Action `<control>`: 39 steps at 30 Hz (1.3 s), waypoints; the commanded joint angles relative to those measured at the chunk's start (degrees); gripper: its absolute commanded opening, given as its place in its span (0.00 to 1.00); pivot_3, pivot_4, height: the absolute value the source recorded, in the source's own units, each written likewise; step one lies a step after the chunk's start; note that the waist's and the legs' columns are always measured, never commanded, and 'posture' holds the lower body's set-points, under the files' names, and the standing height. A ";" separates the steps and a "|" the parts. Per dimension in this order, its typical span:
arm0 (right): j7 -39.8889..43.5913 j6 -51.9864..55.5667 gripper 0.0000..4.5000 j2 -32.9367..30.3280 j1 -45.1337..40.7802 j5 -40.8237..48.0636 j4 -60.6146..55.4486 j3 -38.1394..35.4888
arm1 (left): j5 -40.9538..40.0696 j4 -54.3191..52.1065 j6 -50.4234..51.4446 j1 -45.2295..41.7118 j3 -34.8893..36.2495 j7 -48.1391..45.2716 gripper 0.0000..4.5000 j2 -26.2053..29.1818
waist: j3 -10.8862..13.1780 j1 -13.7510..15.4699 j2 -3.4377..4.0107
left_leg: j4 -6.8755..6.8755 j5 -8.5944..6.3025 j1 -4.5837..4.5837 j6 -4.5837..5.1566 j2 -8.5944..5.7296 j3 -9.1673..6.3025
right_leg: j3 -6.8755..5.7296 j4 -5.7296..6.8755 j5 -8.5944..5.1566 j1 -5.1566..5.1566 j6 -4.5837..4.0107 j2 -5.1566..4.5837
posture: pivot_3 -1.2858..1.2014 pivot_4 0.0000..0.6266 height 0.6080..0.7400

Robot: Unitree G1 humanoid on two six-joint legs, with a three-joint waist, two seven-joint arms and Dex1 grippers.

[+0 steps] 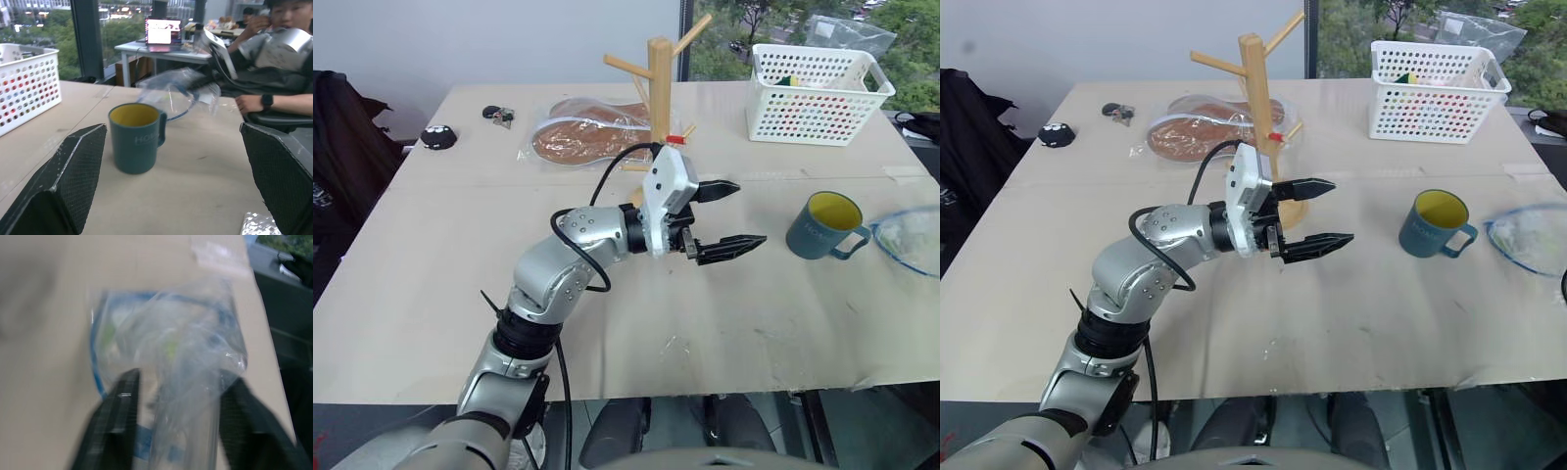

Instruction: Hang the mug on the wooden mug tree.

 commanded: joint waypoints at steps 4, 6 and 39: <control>-7.16 5.56 0.77 14.13 10.03 11.70 -34.73 -6.19 | -0.66 -4.87 2.18 2.95 2.15 -1.84 1.00 4.86 | -0.01 -0.54 0.07 | 0.01 0.00 0.06 0.00 0.02 0.01 | 0.07 0.00 0.00 0.04 0.01 0.02 | 0.52 0.24 1.00; -12.30 8.53 0.77 19.98 10.68 13.74 -42.29 -2.65 | -1.66 -5.64 3.31 3.29 2.44 -2.05 1.00 5.46 | 0.00 -1.08 0.07 | 0.01 -0.01 0.08 0.01 0.18 -0.25 | -0.05 0.05 -0.01 0.09 -0.01 0.20 | 0.52 0.24 1.00; -28.95 -4.90 0.65 33.18 -4.05 -1.21 -23.65 14.01 | 0.83 -9.23 7.74 1.95 0.45 -0.70 1.00 5.59 | -0.02 -1.36 0.01 | 0.00 0.04 0.09 -0.07 -0.02 -0.23 | -0.06 0.07 0.01 0.04 -0.01 0.05 | 0.52 0.24 1.00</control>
